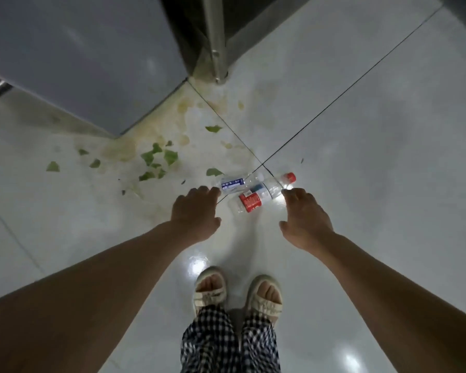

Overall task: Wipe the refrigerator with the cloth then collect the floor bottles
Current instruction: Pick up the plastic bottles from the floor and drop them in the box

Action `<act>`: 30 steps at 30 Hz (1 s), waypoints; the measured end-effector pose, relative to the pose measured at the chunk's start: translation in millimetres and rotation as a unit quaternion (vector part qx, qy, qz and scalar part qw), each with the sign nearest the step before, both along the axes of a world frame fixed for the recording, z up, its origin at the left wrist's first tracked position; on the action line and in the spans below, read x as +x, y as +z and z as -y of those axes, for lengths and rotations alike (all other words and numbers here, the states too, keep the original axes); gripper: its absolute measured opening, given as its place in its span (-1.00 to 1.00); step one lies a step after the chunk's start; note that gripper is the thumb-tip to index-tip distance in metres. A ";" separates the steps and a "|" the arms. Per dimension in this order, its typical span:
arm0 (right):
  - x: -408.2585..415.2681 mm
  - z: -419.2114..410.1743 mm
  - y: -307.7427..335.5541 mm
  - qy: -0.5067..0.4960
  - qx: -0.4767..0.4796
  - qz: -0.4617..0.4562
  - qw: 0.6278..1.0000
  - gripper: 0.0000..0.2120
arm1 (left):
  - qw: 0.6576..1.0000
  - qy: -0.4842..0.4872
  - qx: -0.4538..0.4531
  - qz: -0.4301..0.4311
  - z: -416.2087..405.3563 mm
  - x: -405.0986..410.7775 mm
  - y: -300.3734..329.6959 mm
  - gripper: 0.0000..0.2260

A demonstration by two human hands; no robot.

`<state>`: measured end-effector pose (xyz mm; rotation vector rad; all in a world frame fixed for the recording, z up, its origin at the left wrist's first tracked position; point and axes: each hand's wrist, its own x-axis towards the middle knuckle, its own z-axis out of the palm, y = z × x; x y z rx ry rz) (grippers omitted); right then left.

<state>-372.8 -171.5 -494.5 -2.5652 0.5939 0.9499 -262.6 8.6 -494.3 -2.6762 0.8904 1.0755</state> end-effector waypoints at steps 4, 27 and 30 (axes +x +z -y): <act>10.2 5.9 -91.1 0.012 -0.008 0.029 0.999 -0.34 | 0.999 -0.006 -0.018 0.037 9.3 10.9 -89.4 -0.48; -3.1 16.0 -248.7 0.110 -0.082 0.090 0.986 -0.29 | 0.992 0.022 -0.066 0.109 21.1 12.3 -255.1 -0.46; -9.4 19.5 -218.3 0.102 -0.087 0.080 0.988 -0.30 | 0.992 0.037 -0.060 0.109 16.2 14.6 -224.4 -0.43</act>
